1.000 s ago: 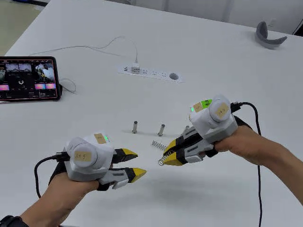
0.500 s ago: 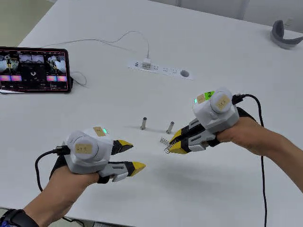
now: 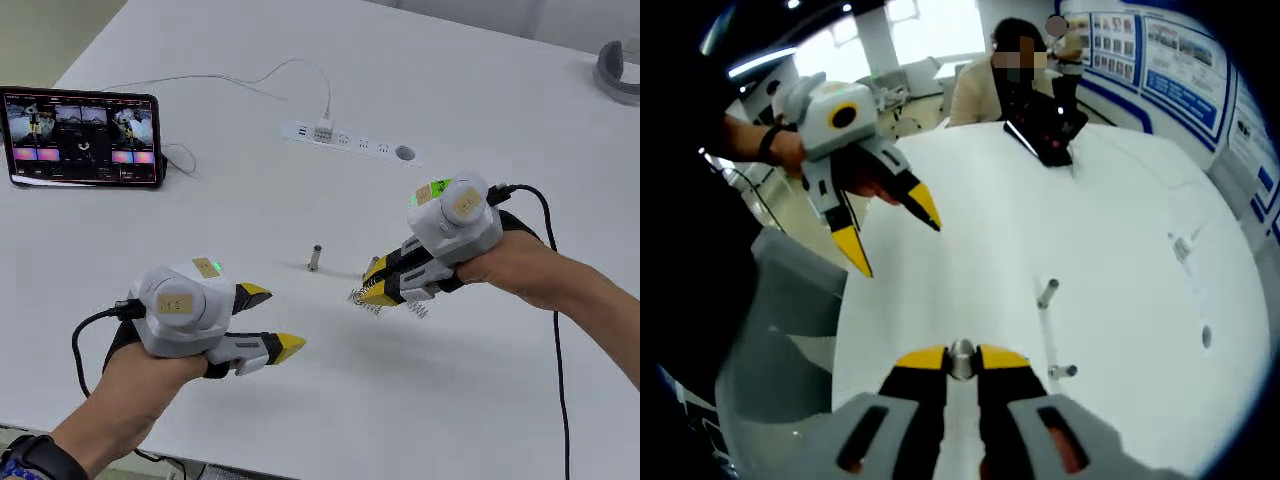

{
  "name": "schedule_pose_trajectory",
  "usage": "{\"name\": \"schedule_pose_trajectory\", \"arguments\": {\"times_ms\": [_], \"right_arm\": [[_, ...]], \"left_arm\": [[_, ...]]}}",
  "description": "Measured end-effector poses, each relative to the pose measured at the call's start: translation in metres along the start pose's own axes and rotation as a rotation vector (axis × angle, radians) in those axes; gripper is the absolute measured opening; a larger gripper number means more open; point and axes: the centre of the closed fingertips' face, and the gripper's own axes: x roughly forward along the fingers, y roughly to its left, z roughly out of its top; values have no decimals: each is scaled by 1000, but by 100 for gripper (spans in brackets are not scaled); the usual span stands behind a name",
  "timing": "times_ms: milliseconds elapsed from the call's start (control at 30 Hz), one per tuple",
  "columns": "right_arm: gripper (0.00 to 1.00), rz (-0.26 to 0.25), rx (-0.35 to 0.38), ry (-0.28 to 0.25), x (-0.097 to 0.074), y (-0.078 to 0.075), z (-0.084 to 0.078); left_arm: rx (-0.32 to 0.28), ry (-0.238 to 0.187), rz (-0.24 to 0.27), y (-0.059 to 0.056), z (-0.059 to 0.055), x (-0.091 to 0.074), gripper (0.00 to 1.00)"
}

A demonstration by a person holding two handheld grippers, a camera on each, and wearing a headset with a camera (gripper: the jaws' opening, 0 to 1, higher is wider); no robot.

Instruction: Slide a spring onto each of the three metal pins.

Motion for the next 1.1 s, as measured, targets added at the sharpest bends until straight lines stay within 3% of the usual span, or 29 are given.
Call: {"name": "schedule_pose_trajectory", "arguments": {"times_ms": [533,1100], "right_arm": [[12,-42,-16,34,17,-41,9],[13,-77,-4,7,35,-80,23]], "left_arm": [[-49,9,57,21,-7,-9,60],[-84,13,93,33,-10,-15,66]]}}
